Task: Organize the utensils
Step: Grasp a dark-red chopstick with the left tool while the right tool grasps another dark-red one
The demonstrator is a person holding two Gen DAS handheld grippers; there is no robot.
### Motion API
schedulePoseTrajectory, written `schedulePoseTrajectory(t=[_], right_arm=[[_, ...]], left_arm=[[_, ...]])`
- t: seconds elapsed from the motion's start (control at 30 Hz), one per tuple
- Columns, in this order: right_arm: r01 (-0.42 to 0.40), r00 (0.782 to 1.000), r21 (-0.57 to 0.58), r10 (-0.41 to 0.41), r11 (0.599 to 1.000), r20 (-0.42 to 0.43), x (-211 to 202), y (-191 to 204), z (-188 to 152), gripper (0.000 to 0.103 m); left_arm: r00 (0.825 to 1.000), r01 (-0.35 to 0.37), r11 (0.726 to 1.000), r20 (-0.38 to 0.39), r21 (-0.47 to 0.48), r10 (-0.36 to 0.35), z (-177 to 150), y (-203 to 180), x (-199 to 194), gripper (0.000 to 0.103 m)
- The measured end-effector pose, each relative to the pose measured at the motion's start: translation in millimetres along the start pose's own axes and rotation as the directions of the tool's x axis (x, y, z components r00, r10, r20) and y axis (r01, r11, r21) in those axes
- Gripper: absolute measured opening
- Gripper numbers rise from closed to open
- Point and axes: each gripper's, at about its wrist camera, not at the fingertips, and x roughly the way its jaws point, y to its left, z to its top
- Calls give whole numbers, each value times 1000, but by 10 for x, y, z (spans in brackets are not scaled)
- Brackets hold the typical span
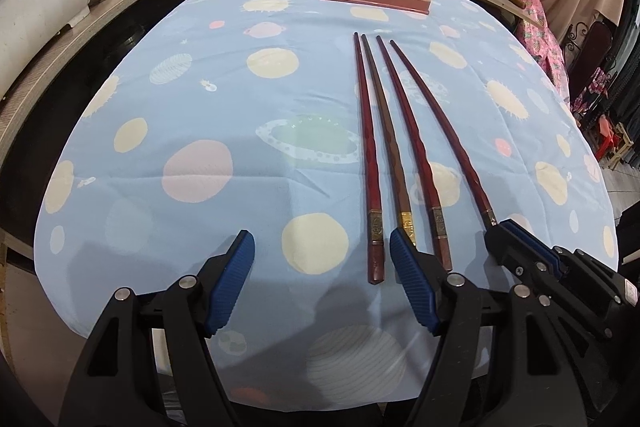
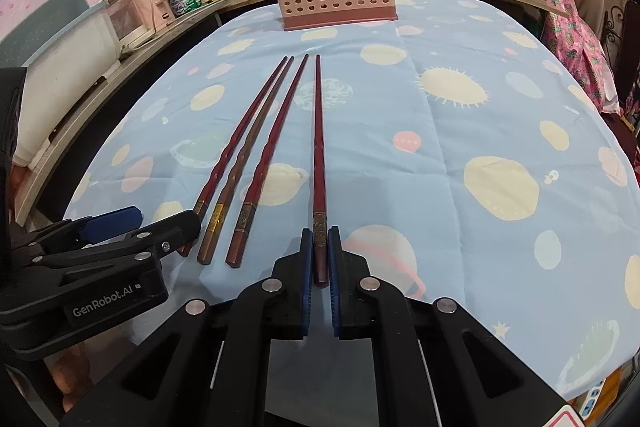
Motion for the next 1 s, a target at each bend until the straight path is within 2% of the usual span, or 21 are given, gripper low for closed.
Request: schedulePoseTrajectory(t=[0.13,0.17,0.33,0.4,0.43,0.5,0.57,0.87,1.0], right_arm=[[1,1000,0,-1,1000,0,0,-1,-1,7],[1,1000,-1,-1,1000,0,-2,-2,-3,7],[1,1000,-1,-1,1000,0,1,-1,-2,7],[1,1000,-1,-1,1000,0,0,-3,-4,7],[1,1000,-1,-1,1000,0,0,-5,-5,7],[0,1000,0,0,1000,0,1,-5,-4,7],[1,1000,-1,-1,1000,0,0,-3,-3,7],[-8,1000,2,8,1000,-2,-7,-4,-2,7],[-11,1000,9,11,1000,14,-73,-34,31,7]], left_arm=[[1000,-19,1000,7,12,19,-2,-27,12,66],[1000,-26,999,10,19,26,-5,-38,13,63],[1000,-13,999,11,36,13,-5,-52,-6,43],[1000,-7,999,9,39,7,-2,-55,-10,32],[1000,-3,999,8,40,3,-2,-58,-9,30],[1000,6,999,4,40,-7,-2,-58,-13,17],[1000,15,999,-3,42,-15,-2,-59,-13,9],[999,45,999,-22,23,-45,20,-29,-26,7],[999,51,999,-6,10,-51,57,3,-111,7]])
